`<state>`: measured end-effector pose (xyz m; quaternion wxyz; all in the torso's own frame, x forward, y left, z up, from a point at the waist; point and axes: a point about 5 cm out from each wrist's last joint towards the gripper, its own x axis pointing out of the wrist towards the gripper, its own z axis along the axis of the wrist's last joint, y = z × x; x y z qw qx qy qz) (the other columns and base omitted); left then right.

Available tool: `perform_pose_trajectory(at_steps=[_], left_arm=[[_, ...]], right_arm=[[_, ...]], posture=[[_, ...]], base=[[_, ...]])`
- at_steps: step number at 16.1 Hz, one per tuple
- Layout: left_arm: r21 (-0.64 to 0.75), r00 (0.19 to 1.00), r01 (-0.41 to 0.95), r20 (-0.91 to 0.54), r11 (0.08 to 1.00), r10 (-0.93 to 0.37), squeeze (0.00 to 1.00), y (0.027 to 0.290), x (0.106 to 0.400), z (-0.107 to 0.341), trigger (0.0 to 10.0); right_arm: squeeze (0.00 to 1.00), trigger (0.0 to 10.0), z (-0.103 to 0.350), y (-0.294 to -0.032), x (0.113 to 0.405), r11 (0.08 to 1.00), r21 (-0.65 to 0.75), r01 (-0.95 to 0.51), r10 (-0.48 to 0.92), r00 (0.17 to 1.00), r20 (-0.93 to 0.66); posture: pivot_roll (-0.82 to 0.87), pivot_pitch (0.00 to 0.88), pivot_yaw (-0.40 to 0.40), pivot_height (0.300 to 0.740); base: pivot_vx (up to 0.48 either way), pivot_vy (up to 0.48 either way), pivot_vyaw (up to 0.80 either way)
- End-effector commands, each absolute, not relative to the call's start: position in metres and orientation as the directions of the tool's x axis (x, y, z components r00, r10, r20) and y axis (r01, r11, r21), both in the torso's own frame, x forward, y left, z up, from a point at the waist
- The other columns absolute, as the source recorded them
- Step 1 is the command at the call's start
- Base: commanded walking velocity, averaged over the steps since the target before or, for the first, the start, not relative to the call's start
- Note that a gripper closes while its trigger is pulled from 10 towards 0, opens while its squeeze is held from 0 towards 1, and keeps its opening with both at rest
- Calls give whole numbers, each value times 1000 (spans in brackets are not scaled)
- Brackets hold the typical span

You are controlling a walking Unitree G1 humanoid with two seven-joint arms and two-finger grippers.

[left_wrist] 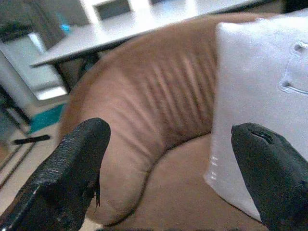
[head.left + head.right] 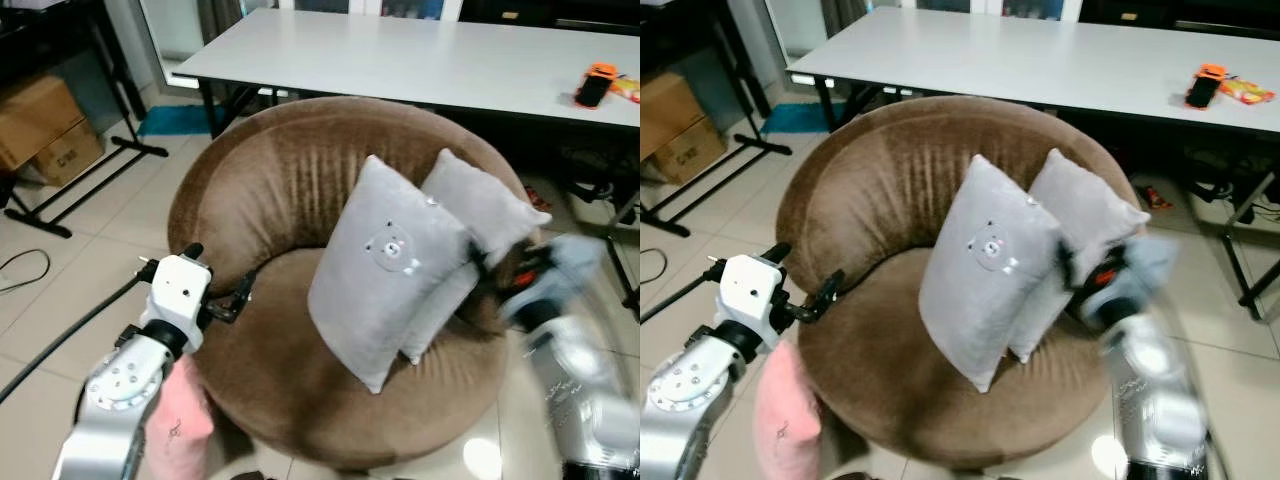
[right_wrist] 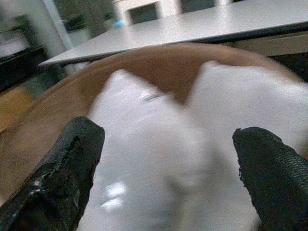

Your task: Move the pillow to the sofa from floor

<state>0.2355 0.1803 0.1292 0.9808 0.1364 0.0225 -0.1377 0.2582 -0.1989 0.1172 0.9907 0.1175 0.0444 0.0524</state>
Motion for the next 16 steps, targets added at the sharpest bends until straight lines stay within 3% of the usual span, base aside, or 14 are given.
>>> perform_pose_trajectory(at_steps=[1, 2, 6, 12, 15, 16], left_arm=[[283, 974, 227, -82, 932, -212, 490, 186, 234, 130, 10000], [285, 978, 208, -75, 936, -195, 486, 186, 234, 131, 10000], [311, 987, 161, -78, 937, -144, 490, 188, 235, 129, 10000], [326, 986, 165, -85, 931, -145, 494, 187, 236, 127, 10000], [328, 987, 160, -81, 931, -141, 494, 188, 235, 128, 10000], [325, 987, 158, -63, 932, -145, 494, 188, 235, 129, 10000]], right_arm=[[0, 10000, 115, -181, 255, 964, 227, -142, 166, 982, -89], [0, 10000, 106, -173, 251, 972, 179, -151, 175, 976, -127], [0, 10000, 104, -157, 251, 965, 205, -163, 196, 969, -153], [0, 10000, 100, -170, 253, 988, 114, -102, 122, 975, -186], [0, 10000, 97, -172, 255, 996, 67, -61, 73, 979, -192], [0, 10000, 94, -168, 255, 987, 138, -82, 109, 973, -203]], posture=[[-66, 0, 20, 740], [-63, 0, 18, 740], [-56, 0, 14, 740], [-55, 0, 14, 740], [-49, 0, 13, 740], [-46, 0, 14, 740]], base=[[0, 450, 0], [0, 442, 0], [0, 431, 131], [0, 399, 800], [0, 206, 0], [0, 0, 0]])
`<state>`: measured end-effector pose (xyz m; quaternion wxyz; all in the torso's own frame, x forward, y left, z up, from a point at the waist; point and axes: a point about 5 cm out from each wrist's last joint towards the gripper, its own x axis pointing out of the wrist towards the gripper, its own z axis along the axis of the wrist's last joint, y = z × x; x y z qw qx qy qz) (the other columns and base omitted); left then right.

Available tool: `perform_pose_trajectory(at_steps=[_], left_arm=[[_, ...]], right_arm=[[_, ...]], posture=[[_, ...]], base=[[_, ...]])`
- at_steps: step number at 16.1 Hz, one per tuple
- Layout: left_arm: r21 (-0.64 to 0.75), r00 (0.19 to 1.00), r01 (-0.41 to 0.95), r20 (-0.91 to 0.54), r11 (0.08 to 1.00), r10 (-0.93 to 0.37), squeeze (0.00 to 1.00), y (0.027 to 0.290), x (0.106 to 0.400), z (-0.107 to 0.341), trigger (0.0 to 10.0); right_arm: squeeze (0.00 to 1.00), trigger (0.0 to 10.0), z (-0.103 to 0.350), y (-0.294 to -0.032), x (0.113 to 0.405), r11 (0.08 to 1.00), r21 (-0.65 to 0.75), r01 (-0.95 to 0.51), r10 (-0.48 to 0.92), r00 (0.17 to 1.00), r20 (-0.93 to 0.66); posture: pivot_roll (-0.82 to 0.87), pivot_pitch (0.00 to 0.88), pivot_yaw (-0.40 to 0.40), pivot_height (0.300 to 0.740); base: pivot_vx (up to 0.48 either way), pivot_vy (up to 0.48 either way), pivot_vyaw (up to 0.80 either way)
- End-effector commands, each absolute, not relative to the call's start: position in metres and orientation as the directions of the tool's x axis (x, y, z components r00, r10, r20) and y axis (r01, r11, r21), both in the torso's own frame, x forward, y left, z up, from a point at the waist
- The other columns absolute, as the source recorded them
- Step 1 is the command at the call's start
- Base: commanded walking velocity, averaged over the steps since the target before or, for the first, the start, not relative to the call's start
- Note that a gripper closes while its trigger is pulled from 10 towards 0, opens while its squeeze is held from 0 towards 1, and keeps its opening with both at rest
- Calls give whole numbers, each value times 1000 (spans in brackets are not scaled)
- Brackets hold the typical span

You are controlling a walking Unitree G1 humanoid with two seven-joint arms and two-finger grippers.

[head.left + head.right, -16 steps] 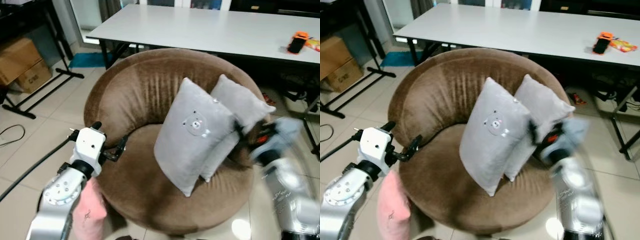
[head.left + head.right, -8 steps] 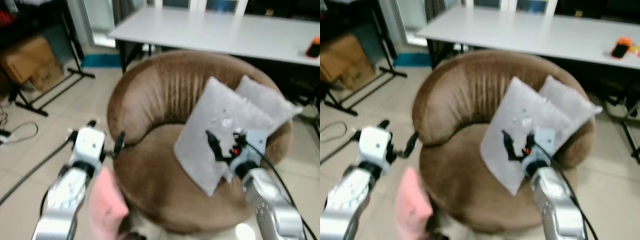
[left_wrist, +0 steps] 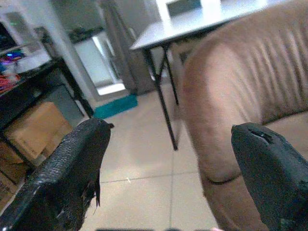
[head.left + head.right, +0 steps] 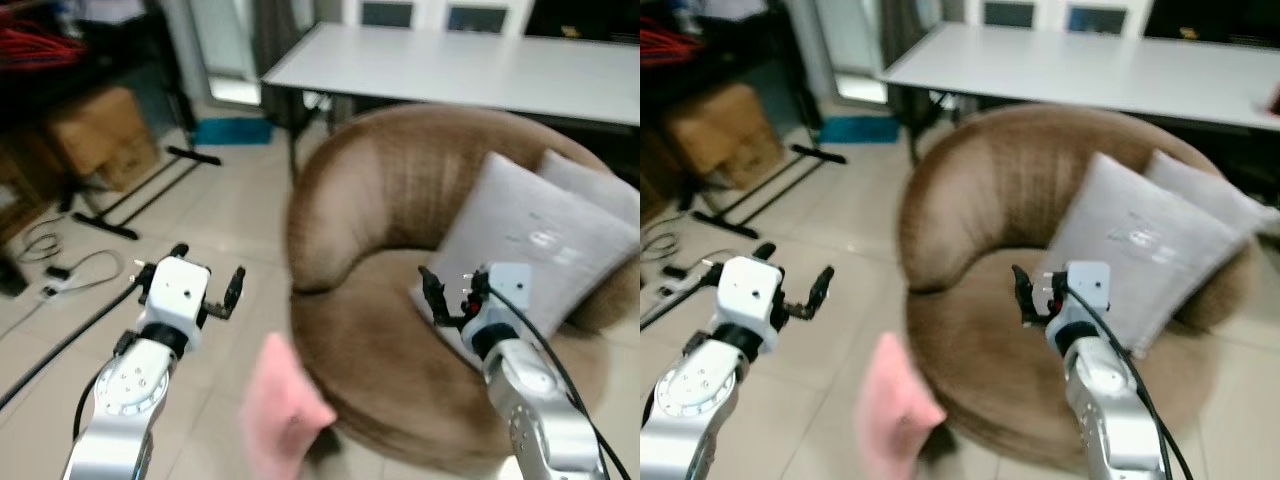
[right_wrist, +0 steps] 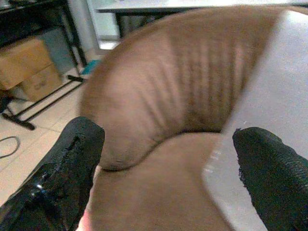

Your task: Move the pillow to the sofa from floor

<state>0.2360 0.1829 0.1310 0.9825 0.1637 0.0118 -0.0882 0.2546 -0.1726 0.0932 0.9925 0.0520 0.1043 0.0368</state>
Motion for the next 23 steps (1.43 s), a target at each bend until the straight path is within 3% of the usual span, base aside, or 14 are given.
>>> perform_pose_trajectory(at_steps=[1, 4, 5, 11, 18, 23], left_arm=[[323, 988, 156, -62, 933, -143, 490, 188, 235, 129, 10000], [319, 989, 147, -51, 936, -138, 502, 189, 236, 130, 10000], [312, 988, 156, -42, 937, -150, 522, 187, 235, 131, 10000], [300, 987, 161, -40, 940, -157, 525, 187, 232, 131, 10000], [300, 991, 132, -38, 945, -126, 494, 192, 229, 129, 10000], [323, 995, 98, -24, 941, -95, 494, 198, 228, 127, 10000]], right_arm=[[0, 10000, 95, -169, 256, 992, 118, -53, 75, 978, -193], [0, 10000, 96, -166, 258, 981, 177, -80, 112, 978, -176], [0, 10000, 98, -162, 258, 983, 137, -126, 150, 972, -179], [0, 10000, 99, -152, 258, 974, 117, -192, 211, 961, -179], [0, 10000, 98, -145, 256, 957, 159, -241, 268, 946, -183], [0, 10000, 93, -152, 251, 966, 155, -204, 231, 956, -180]], posture=[[-45, 0, 15, 740], [-43, 0, 15, 740], [-43, 0, 14, 740], [-36, 0, 6, 740], [-33, 0, -4, 740], [-36, 0, -3, 695]], base=[[0, 0, 0], [0, 0, 0], [0, 0, 0], [178, 0, 800], [159, 0, 0], [0, 0, 0]])
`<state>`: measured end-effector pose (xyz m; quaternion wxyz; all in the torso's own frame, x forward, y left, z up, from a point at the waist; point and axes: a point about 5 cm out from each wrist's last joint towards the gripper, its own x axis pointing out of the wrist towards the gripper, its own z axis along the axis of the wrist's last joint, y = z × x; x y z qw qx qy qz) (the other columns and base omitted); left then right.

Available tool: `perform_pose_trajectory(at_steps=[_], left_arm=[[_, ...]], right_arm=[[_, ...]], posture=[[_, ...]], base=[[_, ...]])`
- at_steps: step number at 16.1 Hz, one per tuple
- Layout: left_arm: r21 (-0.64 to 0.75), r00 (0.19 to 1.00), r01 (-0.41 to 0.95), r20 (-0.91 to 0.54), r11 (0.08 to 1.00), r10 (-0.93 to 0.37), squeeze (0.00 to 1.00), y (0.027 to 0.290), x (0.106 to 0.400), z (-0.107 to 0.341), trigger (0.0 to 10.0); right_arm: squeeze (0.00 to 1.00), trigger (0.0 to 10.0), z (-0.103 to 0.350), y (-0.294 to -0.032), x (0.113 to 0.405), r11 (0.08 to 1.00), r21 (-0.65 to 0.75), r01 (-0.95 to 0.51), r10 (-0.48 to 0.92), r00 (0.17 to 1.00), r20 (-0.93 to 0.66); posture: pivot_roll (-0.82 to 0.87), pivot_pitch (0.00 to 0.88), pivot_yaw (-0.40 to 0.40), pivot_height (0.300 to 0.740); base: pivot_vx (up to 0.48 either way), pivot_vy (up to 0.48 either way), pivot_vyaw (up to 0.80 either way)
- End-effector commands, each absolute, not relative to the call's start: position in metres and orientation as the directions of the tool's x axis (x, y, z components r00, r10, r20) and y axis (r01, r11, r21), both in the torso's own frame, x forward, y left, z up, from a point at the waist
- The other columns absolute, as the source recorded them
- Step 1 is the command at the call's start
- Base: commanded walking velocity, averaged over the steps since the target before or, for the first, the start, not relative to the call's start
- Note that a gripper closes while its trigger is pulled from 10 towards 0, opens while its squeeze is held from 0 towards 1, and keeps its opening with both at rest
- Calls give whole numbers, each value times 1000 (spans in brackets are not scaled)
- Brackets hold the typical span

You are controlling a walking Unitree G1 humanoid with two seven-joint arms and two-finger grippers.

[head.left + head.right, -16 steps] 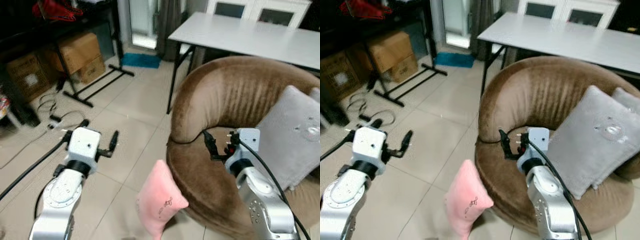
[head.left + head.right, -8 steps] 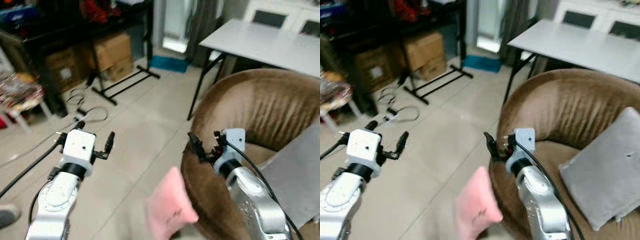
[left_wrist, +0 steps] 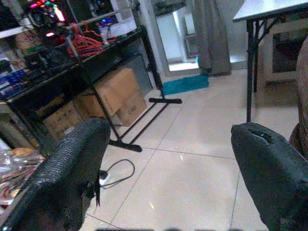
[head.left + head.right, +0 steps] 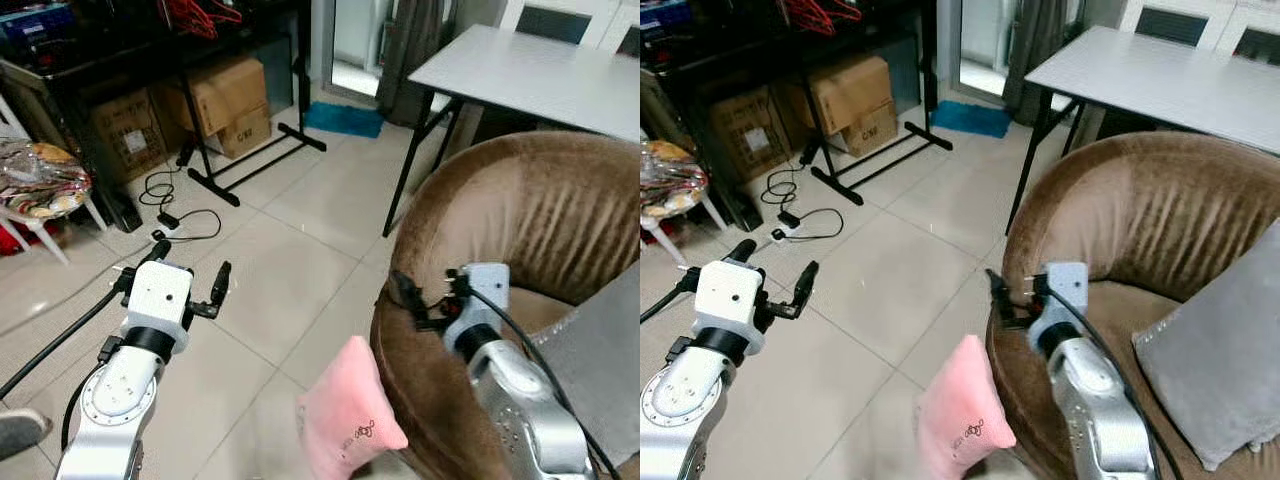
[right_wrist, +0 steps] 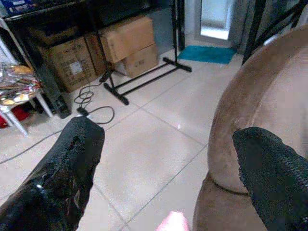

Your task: Move the pillow to the sofa from floor

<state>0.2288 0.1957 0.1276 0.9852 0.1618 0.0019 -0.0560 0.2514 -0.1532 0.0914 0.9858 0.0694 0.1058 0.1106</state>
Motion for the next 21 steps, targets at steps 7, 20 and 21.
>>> perform_pose_trajectory(at_steps=[7, 20, 21], left_arm=[[305, 994, 104, -19, 947, -104, 502, 196, 231, 126, 10000], [257, 992, 126, -12, 958, -127, 514, 193, 230, 124, 10000], [256, 992, 124, -14, 959, -124, 514, 194, 230, 124, 10000]], right_arm=[[0, 10000, 92, -154, 253, 967, 170, -188, 219, 958, -187], [0, 10000, 89, -156, 257, 980, 103, -168, 187, 958, -217], [0, 10000, 89, -156, 259, 982, 86, -171, 186, 957, -221]], posture=[[-38, 0, -6, 630], [-46, 0, -16, 561], [-47, 0, -16, 561]], base=[[0, 0, 0], [83, 0, 0], [281, 0, 0]])
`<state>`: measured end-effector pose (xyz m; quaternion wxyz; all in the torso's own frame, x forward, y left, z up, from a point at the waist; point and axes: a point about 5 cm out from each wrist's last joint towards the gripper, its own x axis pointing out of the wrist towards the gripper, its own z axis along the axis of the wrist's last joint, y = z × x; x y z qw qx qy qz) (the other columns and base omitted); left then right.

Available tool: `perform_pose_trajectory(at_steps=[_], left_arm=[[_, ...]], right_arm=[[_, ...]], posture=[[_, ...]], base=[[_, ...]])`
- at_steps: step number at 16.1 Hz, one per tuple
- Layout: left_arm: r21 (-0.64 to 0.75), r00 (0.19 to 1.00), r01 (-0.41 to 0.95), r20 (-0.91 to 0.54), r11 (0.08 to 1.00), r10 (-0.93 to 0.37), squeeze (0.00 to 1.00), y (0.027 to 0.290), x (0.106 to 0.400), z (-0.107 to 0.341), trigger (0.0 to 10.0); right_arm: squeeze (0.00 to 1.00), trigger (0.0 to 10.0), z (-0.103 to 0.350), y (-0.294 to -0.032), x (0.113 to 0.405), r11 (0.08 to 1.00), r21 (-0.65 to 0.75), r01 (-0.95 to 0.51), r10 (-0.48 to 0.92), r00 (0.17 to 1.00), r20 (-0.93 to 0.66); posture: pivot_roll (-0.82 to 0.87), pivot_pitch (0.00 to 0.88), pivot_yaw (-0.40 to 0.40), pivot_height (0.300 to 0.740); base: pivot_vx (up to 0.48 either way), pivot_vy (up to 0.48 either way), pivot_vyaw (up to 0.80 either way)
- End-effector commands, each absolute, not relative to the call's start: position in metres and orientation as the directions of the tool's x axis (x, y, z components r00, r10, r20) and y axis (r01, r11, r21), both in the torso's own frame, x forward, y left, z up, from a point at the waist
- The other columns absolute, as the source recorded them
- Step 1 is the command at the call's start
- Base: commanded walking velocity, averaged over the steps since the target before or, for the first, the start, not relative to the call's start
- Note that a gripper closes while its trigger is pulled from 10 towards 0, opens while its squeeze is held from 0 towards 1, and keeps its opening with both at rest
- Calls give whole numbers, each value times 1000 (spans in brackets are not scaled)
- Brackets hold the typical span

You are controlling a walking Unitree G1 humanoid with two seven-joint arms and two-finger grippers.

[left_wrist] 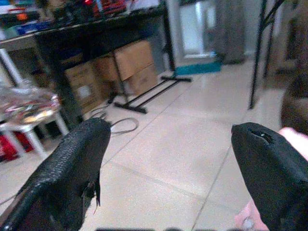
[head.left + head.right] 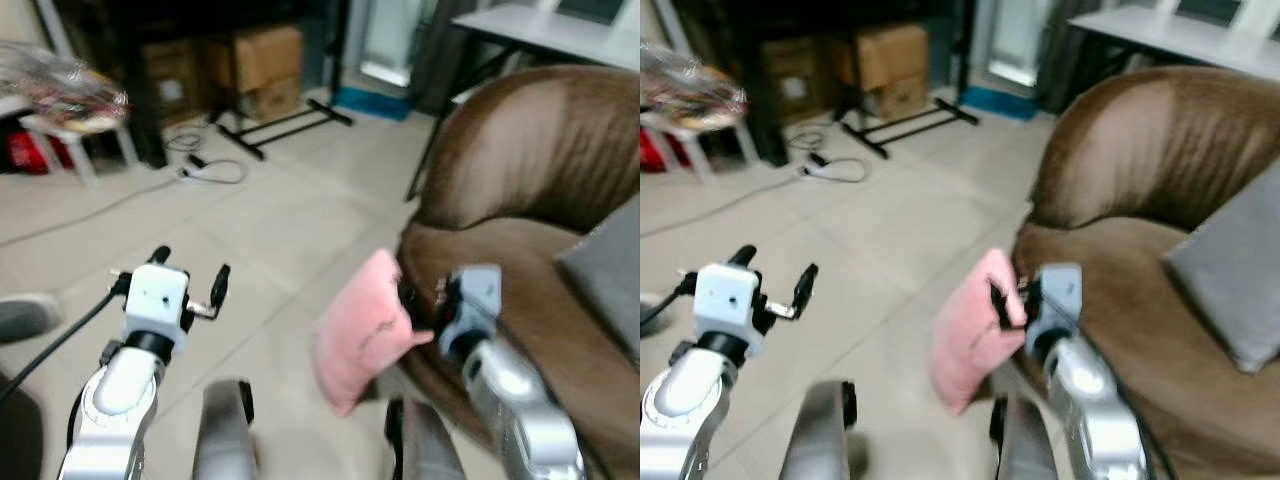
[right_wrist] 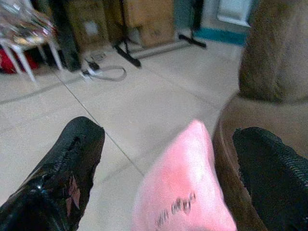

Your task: Move the pillow to the sofa from floor

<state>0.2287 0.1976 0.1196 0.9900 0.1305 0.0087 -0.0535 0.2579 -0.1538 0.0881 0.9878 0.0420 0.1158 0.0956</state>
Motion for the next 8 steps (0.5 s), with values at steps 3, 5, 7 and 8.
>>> perform_pose_trajectory(at_steps=[3, 5, 7, 8], left_arm=[[258, 992, 122, -13, 958, -123, 518, 194, 230, 124, 10000], [260, 992, 122, -14, 958, -123, 514, 194, 230, 124, 10000], [264, 992, 121, -14, 957, -122, 514, 194, 230, 124, 10000], [265, 992, 122, -14, 957, -122, 514, 194, 230, 124, 10000]], right_arm=[[0, 10000, 87, -152, 261, 979, 90, -184, 200, 955, -221], [0, 10000, 87, -152, 261, 979, 86, -185, 200, 954, -225], [0, 10000, 85, -153, 262, 980, 95, -172, 190, 955, -230], [0, 10000, 84, -154, 262, 981, 93, -173, 190, 954, -231]], posture=[[-46, 0, -15, 561], [-46, 0, -16, 561], [-46, 0, -17, 561], [-47, 0, -17, 561]], base=[[280, 0, 246], [281, 0, 647], [281, 0, 0], [281, 0, 0]])
